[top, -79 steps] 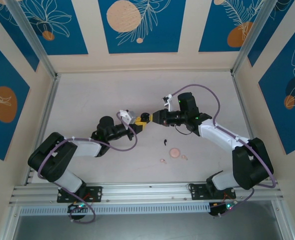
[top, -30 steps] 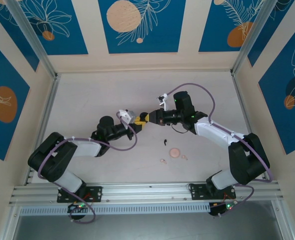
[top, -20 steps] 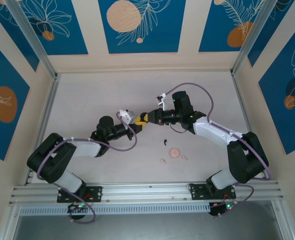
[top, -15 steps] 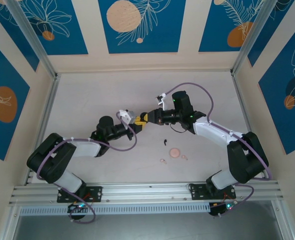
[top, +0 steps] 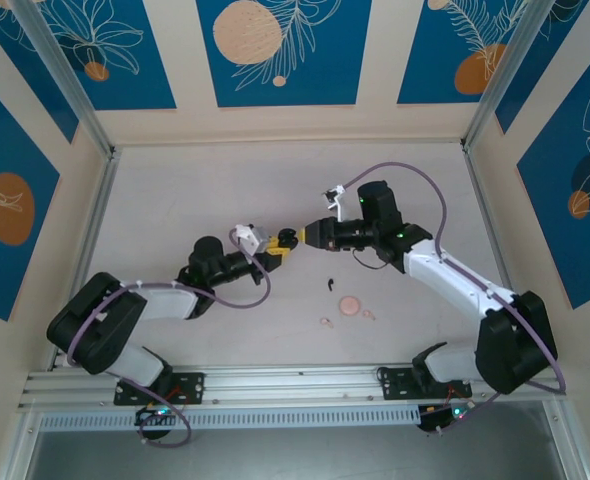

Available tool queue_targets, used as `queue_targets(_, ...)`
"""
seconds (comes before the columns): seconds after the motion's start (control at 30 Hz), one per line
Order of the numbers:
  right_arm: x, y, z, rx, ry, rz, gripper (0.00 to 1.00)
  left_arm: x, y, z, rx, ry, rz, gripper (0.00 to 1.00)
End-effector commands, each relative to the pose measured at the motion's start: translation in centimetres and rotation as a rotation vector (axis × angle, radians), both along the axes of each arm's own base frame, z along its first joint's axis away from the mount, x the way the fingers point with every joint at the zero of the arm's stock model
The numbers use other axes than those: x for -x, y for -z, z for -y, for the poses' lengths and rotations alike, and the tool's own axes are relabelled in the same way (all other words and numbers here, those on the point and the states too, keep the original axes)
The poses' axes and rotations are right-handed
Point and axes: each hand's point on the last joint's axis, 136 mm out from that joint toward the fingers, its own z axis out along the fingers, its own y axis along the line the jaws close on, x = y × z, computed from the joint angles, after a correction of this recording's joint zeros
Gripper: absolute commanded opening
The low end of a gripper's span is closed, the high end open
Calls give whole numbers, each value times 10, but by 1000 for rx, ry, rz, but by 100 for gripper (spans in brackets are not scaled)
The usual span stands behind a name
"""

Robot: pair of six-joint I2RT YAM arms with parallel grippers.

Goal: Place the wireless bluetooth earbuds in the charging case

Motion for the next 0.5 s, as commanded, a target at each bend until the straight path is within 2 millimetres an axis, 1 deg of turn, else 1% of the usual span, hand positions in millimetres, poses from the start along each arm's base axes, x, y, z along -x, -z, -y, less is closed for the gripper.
queue_targets(0.0,12,7,21,106,20,-48,23,14,-5,-1,-4,34,50,7)
queue_targets(0.2,30,29,57,307,59,-169,26,28,7,-8,-54,42,45,7)
queue_targets(0.37,47,52,88,477,94,-307,27,39,16,-13,-103,40,36,7)
queue_targets(0.47,58,65,100,564,98,-383,28,42,20,-18,-126,24,29,7)
